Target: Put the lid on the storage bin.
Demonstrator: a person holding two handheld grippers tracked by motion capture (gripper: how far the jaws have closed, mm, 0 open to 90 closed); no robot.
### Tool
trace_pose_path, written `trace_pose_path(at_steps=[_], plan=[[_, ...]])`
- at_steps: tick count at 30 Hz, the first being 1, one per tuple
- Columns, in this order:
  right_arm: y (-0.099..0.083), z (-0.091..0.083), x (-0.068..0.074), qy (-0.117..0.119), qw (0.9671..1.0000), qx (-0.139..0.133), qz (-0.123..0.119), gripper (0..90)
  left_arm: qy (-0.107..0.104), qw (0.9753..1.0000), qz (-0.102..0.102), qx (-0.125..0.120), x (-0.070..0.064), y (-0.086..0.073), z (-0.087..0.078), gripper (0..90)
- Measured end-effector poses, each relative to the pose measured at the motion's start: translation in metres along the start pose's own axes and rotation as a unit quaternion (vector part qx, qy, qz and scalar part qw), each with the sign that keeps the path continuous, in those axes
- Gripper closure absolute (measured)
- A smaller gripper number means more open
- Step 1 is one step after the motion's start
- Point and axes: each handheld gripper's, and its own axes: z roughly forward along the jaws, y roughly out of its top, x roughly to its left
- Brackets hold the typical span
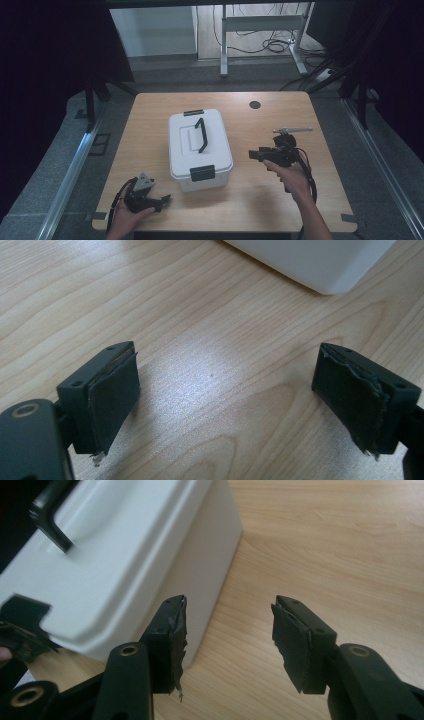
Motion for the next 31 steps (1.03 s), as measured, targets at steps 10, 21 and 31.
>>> trace_pose_path(at_steps=[10,21,31], plan=[[-0.042,0.002,-0.025,0.001,0.9998,-0.007,0.018,47.3,0.001,1.0,0.0,0.001,0.0,0.0,0.0,11.6],[-0.061,0.012,-0.028,0.002,0.9998,-0.009,0.019,47.3,0.001,1.0,-0.002,0.001,0.0,0.0,0.0,11.6],[-0.063,0.008,-0.031,0.005,0.9995,-0.019,0.023,47.3,0.001,1.0,-0.002,0.0,0.0,0.0,0.0,11.6]])
